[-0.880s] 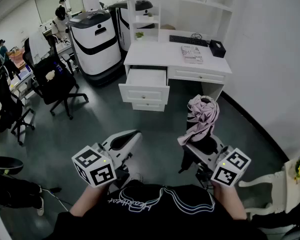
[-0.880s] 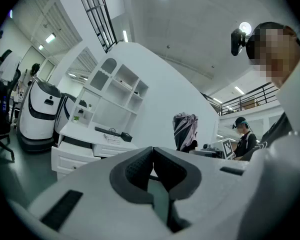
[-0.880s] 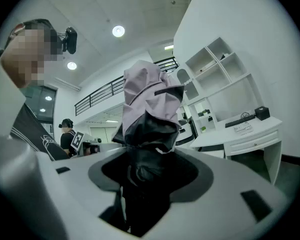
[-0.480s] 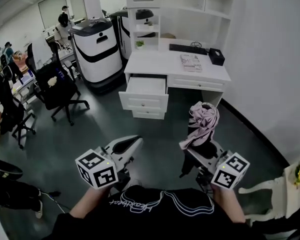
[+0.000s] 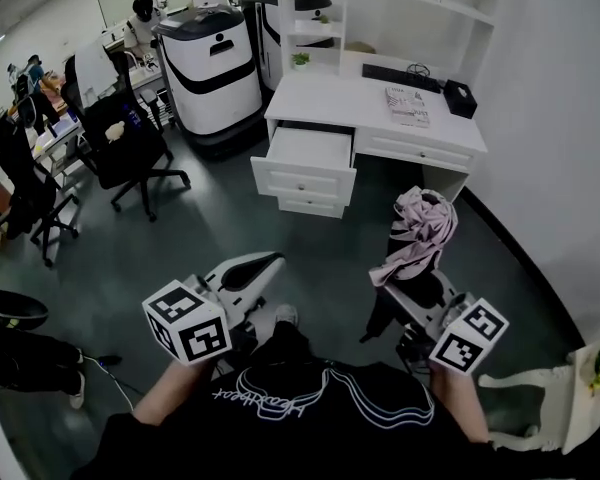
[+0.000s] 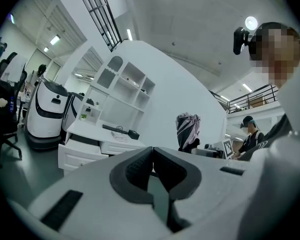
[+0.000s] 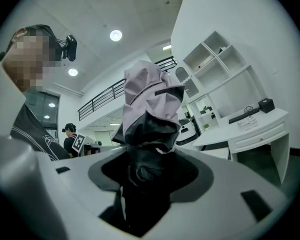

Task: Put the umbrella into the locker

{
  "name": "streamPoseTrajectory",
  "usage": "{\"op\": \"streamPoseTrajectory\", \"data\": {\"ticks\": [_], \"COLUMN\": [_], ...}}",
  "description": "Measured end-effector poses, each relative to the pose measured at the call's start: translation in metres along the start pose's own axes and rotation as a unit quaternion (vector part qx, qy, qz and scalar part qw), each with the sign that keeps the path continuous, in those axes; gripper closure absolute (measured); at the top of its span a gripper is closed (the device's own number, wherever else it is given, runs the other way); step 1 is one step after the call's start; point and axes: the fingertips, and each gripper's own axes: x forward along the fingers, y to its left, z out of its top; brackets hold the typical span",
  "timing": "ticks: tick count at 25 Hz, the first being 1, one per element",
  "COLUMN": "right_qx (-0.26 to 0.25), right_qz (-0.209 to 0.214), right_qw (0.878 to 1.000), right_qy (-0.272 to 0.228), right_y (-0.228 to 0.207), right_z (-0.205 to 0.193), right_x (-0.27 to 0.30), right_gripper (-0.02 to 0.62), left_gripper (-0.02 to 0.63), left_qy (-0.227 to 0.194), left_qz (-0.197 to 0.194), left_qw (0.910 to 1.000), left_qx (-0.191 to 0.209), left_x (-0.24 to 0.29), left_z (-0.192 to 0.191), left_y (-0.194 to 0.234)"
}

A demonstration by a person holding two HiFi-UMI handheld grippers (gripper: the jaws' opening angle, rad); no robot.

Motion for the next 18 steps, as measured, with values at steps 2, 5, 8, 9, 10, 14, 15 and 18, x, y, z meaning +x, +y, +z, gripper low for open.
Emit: {"op": "streamPoseTrajectory", "data": {"ticks": [2, 5, 8, 9, 10, 14, 15, 18], "right_qx": [0.008, 0.021, 0.032, 0.035, 0.038, 0.055, 0.059, 0.076], "right_qz": [-0.003, -0.010, -0.018, -0.021, -0.024, -0.038, -0.042, -0.055], "right_qw": [1.000, 1.000, 0.999, 0.999, 0.999, 0.997, 0.997, 0.994], "right_qy": [0.008, 0.020, 0.027, 0.028, 0.030, 0.039, 0.041, 0.054], "right_y": [-0.015, -0.033, -0.049, -0.056, -0.063, -0.095, -0.104, -0.131], "right_z": [-0.003, -0.009, -0.013, -0.014, -0.014, -0.017, -0.017, -0.021], "right_x": [0.009, 0.025, 0.040, 0.046, 0.054, 0.091, 0.102, 0.137], "right_gripper": [0.353, 0.353, 0.353, 0.353, 0.353, 0.353, 0.353, 0.353], "left_gripper": [0.600, 0.600, 0.600, 0.600, 0.600, 0.600, 0.600, 0.600], "left_qy": [0.002, 0.012, 0.025, 0.029, 0.033, 0.048, 0.052, 0.068], "left_qz": [0.003, 0.000, -0.007, -0.010, -0.012, -0.012, -0.013, -0.019], "left_qw": [1.0000, 0.9998, 0.9991, 0.9988, 0.9986, 0.9971, 0.9965, 0.9936], "left_qx": [-0.006, -0.019, -0.034, -0.038, -0.040, -0.058, -0.064, -0.087], "left_x": [0.011, 0.027, 0.042, 0.047, 0.053, 0.076, 0.083, 0.105], "left_z": [0.000, -0.003, -0.008, -0.009, -0.009, -0.005, -0.004, -0.001], "left_y": [0.013, 0.033, 0.051, 0.059, 0.068, 0.115, 0.128, 0.170]}}
